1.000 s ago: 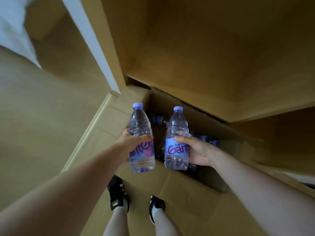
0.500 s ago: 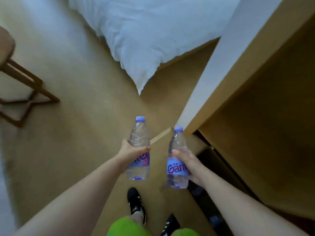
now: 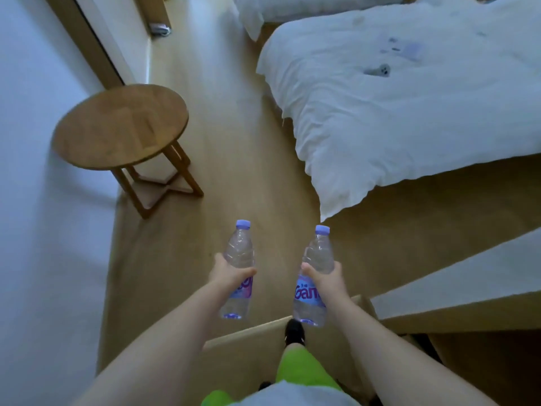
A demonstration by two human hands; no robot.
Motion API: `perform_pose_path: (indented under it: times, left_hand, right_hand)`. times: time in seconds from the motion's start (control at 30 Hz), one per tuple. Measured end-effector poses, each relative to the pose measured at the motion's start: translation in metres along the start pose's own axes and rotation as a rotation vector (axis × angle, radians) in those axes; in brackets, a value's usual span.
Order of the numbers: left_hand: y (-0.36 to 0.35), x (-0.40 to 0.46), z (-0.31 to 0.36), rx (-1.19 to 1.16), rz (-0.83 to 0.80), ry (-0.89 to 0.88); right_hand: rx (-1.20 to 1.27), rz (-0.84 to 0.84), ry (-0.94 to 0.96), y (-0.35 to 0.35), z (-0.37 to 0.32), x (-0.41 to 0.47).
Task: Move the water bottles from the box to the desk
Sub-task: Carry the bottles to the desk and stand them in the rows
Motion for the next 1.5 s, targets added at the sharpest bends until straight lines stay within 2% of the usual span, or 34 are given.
perform_pose_path:
  times: [0.23,0.43,0.73,1.03,1.5]
  left_hand:
    - [0.022,0.084,0.108,-0.062,0.092,-0.003]
    - [0.027,0.146,0.217,-0.177,0.087,-0.007]
    - [0.081,0.253,0.360,-0.210,0.174,-0.010]
    - [0.138,0.415,0.491,-0.217,0.142,0.007]
    - [0.240,0.628,0.729,-0.317,0.142,-0.063]
  right_hand:
    - [-0.134,-0.177,0.098,-0.071,-0.116,0.119]
    - [-0.298,-0.291,0.133,-0.118,-0.210,0.216]
    - [-0.367,-0.419,0.220,-0.214,-0.340,0.350]
    - [-0.436,-0.385,0.265,-0.342,-0.447,0.500]
    - [-0.481,-0.353,0.323,-0.509,-0.623,0.718]
Point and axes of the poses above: each hand's wrist, its own x-axis towards the middle knuckle, its own y-axis out of the back of the hand, z = x × y, the point moved 10 cm from there along x, towards the middle knuckle, and after that the axes turned 6 degrees about y, right-handed, at the moved point
